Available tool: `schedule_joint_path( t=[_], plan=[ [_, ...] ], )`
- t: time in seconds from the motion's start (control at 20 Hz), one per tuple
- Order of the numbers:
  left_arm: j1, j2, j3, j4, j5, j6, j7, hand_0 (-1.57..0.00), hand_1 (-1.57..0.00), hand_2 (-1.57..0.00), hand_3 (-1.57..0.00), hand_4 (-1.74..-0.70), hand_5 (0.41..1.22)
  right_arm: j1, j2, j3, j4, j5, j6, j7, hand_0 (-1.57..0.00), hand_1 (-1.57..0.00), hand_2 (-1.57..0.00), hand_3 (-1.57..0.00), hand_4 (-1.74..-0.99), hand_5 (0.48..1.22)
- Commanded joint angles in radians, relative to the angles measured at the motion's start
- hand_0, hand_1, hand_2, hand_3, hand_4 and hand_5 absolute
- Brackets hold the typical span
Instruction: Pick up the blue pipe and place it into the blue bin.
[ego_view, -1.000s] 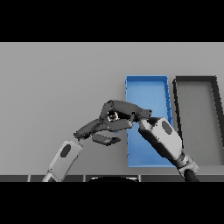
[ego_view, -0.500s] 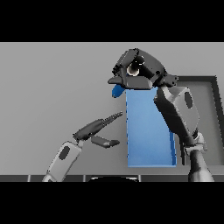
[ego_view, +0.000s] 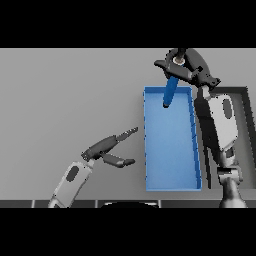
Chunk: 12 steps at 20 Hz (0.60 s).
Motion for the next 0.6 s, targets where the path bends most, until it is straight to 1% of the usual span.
schedule_joint_path(
  t=[0.0,0.1,0.15,0.25,0.3,0.35,0.45,0.5,0.55],
  plan=[
    [0.004,-0.010,-0.003,-0.005,0.005,0.003,0.010,0.00,0.00,0.00,0.00,-0.89,0.483,0.038,0.005,0.003,-0.010,0.013,-0.010,0.005,-1.57,-1.57,-1.57,-1.57,-1.740,1.122],
    [-0.008,-0.013,0.004,-0.001,0.015,0.000,0.030,0.00,0.00,0.00,0.00,-0.89,0.474,0.106,0.010,0.006,-0.020,0.041,-0.036,0.059,-1.57,-1.57,-1.57,-1.57,-1.740,1.120],
    [0.009,-0.004,-0.003,-0.006,0.009,-0.004,0.005,0.00,0.00,0.00,0.00,-0.89,0.473,0.141,0.017,0.004,-0.019,0.047,-0.045,0.078,-1.57,-1.57,-1.57,-1.57,-1.741,1.120],
    [0.007,-0.008,0.000,0.005,0.002,0.004,-0.001,0.00,0.00,0.00,0.00,-0.89,0.466,0.210,0.040,0.019,-0.041,0.069,-0.078,0.144,-1.57,-1.57,-1.57,-1.57,-1.741,1.120],
    [0.005,-0.007,0.003,0.001,0.002,0.008,-0.005,0.00,0.00,0.00,0.00,-0.88,0.464,0.240,0.032,0.022,-0.049,0.081,-0.079,0.172,-1.57,-1.57,-1.57,-1.57,-1.741,1.120],
    [0.005,0.001,0.009,-0.003,0.008,0.004,-0.009,0.00,0.00,0.00,0.00,-0.88,0.463,0.262,0.022,0.050,-0.037,0.072,-0.087,0.172,-1.57,-1.57,-1.57,-1.57,-1.741,1.122],
    [0.009,-0.011,-0.003,0.005,-0.001,0.007,0.000,0.00,0.00,0.00,0.00,-0.88,0.464,0.300,-0.002,0.081,-0.003,0.062,-0.080,0.172,-1.57,-1.57,-1.57,-1.57,-1.655,1.124],
    [0.011,-0.012,-0.004,0.007,-0.002,0.008,-0.002,0.00,0.00,0.00,0.00,-0.88,0.462,0.316,-0.002,0.111,0.004,0.066,-0.077,0.172,-1.57,-1.57,-1.57,-1.57,-1.622,1.121],
    [0.014,-0.008,-0.003,-0.005,0.003,0.006,-0.004,0.00,0.00,0.00,0.00,-0.88,0.460,0.330,-0.018,0.150,0.024,0.061,-0.083,0.172,-1.57,-1.57,-1.57,-1.57,-1.591,1.114]
  ],
)
